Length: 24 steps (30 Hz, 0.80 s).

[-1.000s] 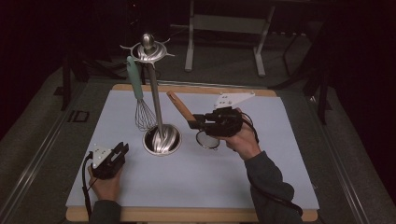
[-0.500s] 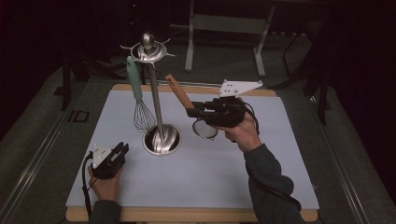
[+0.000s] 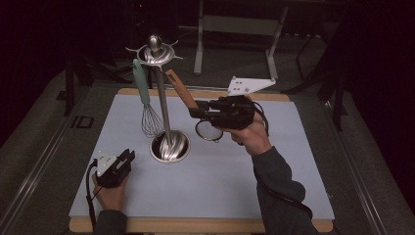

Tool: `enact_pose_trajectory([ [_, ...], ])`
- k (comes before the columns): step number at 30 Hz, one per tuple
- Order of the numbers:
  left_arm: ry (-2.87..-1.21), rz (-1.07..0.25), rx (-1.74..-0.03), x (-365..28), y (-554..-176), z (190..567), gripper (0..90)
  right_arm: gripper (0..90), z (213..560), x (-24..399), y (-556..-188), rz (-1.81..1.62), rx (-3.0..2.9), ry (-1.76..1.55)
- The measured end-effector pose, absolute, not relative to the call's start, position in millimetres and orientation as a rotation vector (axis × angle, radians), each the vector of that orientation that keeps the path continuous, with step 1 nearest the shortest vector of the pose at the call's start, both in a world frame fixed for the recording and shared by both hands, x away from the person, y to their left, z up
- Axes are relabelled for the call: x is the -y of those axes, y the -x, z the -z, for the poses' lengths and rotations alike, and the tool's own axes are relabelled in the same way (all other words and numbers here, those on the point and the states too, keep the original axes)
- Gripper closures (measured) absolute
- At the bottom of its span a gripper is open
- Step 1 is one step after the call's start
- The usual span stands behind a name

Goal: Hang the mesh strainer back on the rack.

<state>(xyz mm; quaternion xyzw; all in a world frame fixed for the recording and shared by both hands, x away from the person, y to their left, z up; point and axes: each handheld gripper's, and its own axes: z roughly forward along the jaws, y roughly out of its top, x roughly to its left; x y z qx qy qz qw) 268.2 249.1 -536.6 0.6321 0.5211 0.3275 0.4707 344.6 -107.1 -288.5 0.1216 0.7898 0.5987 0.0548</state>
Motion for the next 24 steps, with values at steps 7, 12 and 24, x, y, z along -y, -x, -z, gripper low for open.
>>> enact_pose_trajectory([
  [7,-1.548,-0.802,-1.277,-249,-268,537,74.4,72.1,283,99,-344,-1.823,-2.408,-0.338],
  [12,-1.548,-0.801,-1.278,-249,-268,537,74.3,72.1,281,90,-345,-1.814,-2.425,-0.326],
  [24,-1.547,-0.8,-1.278,-249,-268,537,74.2,70.4,283,80,-368,-1.82,-2.469,-0.404],
])
